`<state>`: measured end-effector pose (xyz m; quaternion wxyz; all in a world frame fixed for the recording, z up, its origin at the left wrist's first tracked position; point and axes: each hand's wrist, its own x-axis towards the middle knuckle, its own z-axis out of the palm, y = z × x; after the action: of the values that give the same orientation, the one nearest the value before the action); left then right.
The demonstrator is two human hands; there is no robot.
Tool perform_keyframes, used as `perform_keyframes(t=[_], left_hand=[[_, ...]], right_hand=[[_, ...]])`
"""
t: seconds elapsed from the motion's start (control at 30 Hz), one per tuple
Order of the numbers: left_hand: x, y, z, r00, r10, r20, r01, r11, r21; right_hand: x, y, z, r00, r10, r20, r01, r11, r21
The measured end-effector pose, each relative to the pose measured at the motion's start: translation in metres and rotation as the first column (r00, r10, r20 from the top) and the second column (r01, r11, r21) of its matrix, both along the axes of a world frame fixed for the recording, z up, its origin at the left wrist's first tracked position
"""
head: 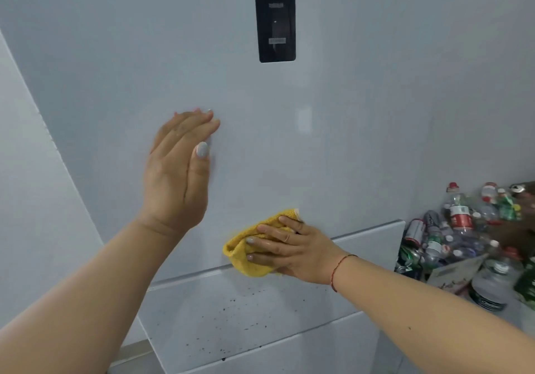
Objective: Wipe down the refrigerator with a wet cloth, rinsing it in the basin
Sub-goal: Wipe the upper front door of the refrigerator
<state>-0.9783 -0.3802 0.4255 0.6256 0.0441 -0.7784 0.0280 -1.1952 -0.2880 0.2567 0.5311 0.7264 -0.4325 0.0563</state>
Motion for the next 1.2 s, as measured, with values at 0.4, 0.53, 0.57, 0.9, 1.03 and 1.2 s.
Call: perform_keyframes(t=[0.4,0.53,0.57,0.9,1.03,1.2], left_hand=[[-0.048,0.02,-0.006,0.999,-0.037,0.007,0.038,0.999,-0.02],[-0.052,0.024,-0.006,0.999,-0.036,0.013,0.036,0.999,-0.024],[-0.051,0.023,-0.006,0.999,-0.03,0.014,0.031,0.999,-0.023],[-0.043,0.023,-0.009,1.0,-0.026,0.005,0.026,1.0,0.009],[-0.023,0.02,-0.004,1.0,-0.011,-0.003,0.011,1.0,0.017],[0.025,0.016,0.004,0.998,0.066,0.005,-0.066,0.996,0.055]], right_hand=[[-0.129,0.098,-0.046,0.709,-0.257,0.657,0.389,0.919,-0.059],[-0.135,0.113,-0.054,0.209,-0.245,0.947,0.495,0.861,0.113],[-0.136,0.113,-0.055,0.111,-0.205,0.972,0.506,0.854,0.123],[-0.024,0.048,-0.045,-0.47,0.298,0.83,0.616,0.785,0.067],[0.067,0.013,-0.05,-0.467,0.334,0.819,0.527,0.849,-0.045],[0.183,-0.028,-0.05,-0.545,0.125,0.829,0.222,0.975,0.0]])
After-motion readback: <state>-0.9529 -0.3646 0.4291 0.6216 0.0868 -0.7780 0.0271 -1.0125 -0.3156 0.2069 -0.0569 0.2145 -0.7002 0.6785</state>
